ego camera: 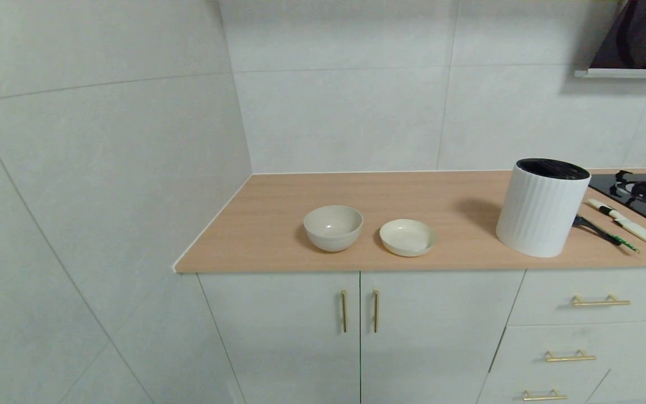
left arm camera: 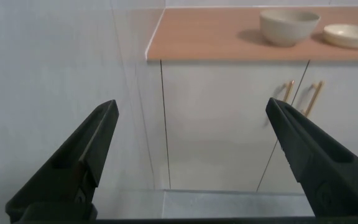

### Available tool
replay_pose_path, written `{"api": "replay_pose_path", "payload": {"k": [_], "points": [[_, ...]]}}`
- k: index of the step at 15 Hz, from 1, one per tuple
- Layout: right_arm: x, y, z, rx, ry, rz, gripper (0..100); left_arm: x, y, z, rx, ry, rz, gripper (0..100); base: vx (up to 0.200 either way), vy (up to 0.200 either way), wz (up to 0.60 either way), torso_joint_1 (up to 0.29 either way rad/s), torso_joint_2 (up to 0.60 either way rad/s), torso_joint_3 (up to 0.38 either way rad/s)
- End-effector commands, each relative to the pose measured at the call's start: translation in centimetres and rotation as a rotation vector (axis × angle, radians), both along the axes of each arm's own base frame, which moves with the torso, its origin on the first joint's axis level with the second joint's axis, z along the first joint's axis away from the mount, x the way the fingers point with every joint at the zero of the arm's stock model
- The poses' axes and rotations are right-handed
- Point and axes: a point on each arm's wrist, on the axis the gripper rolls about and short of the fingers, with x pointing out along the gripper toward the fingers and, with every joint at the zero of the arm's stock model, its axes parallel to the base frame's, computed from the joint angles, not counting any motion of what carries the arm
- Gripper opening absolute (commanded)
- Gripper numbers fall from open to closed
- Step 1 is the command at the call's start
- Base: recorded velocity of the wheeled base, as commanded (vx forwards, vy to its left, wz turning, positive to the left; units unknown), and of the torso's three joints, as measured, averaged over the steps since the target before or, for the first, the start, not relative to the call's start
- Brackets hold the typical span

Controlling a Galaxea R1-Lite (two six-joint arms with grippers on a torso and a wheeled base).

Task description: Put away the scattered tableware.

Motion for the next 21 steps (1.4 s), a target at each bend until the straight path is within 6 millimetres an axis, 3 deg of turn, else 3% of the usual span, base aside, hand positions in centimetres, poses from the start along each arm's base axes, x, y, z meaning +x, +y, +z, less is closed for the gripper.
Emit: {"api": "replay_pose_path", "payload": {"k": [1,21], "points": [[0.00,0.00,0.01,0.000,-0.001,-0.001,100,0.00,0.00,0.00,0.000,0.000,0.001,100,0.000,0.000,0.00,-0.242,0.55,0.300],[0.00,0.00,-0.01,0.000,0.001,0.001,100,0.00,0.00,0.00,0.000,0.000,0.001,100,0.000,0.000,0.00,-0.191,0.49,0.295]]}}
